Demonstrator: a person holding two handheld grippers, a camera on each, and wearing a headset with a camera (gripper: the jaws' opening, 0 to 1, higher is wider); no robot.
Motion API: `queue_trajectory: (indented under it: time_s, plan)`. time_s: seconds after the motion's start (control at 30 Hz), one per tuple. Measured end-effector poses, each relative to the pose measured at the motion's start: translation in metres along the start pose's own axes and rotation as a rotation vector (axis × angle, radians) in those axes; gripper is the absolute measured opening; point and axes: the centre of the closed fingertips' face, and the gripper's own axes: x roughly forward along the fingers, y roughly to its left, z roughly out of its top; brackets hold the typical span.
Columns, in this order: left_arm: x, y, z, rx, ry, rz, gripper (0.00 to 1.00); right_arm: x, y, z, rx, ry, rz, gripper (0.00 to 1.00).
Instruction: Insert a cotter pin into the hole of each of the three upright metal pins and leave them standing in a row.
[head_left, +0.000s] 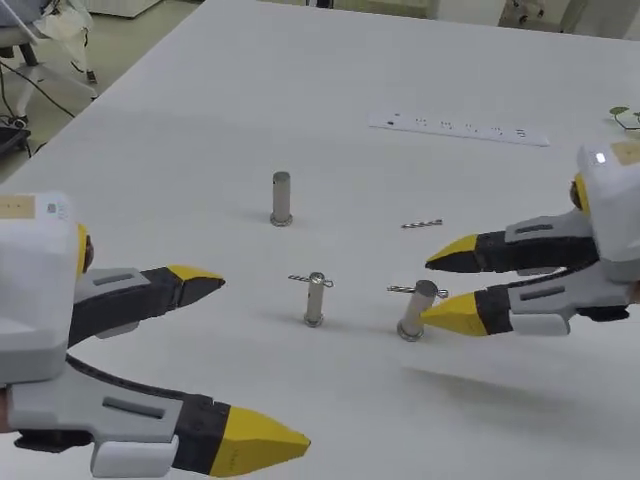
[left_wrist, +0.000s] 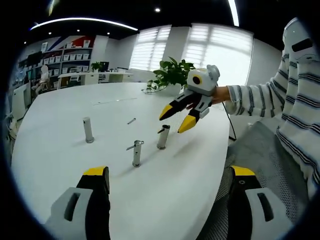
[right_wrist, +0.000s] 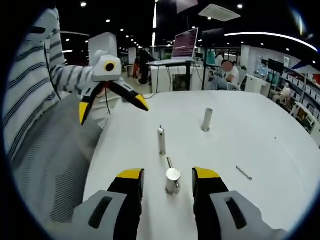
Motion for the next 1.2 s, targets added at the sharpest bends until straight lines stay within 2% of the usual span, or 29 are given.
queue_trajectory:
  time_s: [0.13, 0.2, 0.4, 0.47, 0.53, 0.6, 0.63, 0.7, 0.83, 0.93, 1.13, 1.2]
  plan:
    - [-0.003, 0.005, 0.000, 0.001, 0.000, 0.012, 0.99, -0.012, 0.004, 0.000, 0.083, -0.048, -0.051, 0.48]
    - [-0.004, 0.007, 0.001, 0.004, -0.001, 0.018, 0.99, -0.017, 0.008, -0.003, 0.098, -0.057, -0.063, 0.49]
    - [-0.003, 0.007, -0.001, -0.026, 0.001, 0.015, 0.99, -0.031, 0.014, -0.015, 0.178, -0.065, -0.138, 0.61]
    - [-0.004, 0.010, -0.002, -0.027, 0.005, 0.019, 0.99, -0.035, 0.016, -0.020, 0.245, -0.062, -0.162, 0.66]
    - [-0.005, 0.012, -0.001, -0.027, 0.005, 0.022, 0.99, -0.039, 0.017, -0.022, 0.247, -0.069, -0.180, 0.70]
    - [-0.006, 0.015, 0.001, -0.029, 0.001, 0.025, 0.99, -0.042, 0.019, -0.027, 0.287, -0.057, -0.199, 0.75]
    - [-0.007, 0.016, 0.001, -0.028, -0.001, 0.027, 0.99, -0.044, 0.020, -0.028, 0.295, -0.056, -0.205, 0.80]
    - [-0.008, 0.020, 0.003, -0.029, -0.006, 0.033, 0.99, -0.047, 0.022, -0.028, 0.305, -0.061, -0.222, 0.83]
    - [-0.012, 0.031, 0.003, -0.036, -0.014, 0.066, 0.99, -0.052, 0.026, -0.029, 0.343, -0.067, -0.251, 0.93]
    - [-0.016, 0.043, 0.006, -0.051, -0.033, 0.107, 0.99, -0.057, 0.023, -0.032, 0.354, -0.062, -0.304, 1.00]
    - [-0.023, 0.065, 0.006, -0.078, -0.044, 0.181, 0.99, -0.062, 0.025, -0.040, 0.402, -0.046, -0.325, 1.00]
    - [-0.024, 0.071, 0.009, -0.091, -0.061, 0.194, 0.99, -0.063, 0.027, -0.042, 0.411, -0.044, -0.327, 1.00]
